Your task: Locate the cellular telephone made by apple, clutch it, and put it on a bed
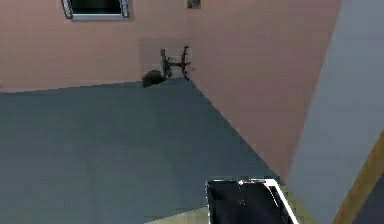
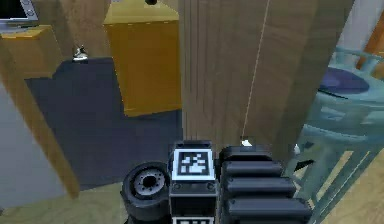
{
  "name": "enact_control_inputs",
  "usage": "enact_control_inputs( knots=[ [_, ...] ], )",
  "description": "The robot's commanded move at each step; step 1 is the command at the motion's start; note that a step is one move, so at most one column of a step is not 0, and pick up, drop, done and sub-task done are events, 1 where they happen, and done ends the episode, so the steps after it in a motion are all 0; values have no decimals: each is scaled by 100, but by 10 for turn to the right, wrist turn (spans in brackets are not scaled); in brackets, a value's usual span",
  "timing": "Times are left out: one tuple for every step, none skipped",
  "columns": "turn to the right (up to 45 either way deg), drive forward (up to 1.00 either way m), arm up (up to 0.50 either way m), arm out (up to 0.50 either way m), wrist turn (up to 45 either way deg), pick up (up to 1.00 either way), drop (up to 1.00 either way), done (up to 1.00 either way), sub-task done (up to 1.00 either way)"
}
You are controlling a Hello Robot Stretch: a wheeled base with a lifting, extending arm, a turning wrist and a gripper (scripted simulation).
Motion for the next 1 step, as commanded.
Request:
enact_control_inputs(
  knots=[
    [450,0,0,0,0,0,0,0,0]
  ],
)
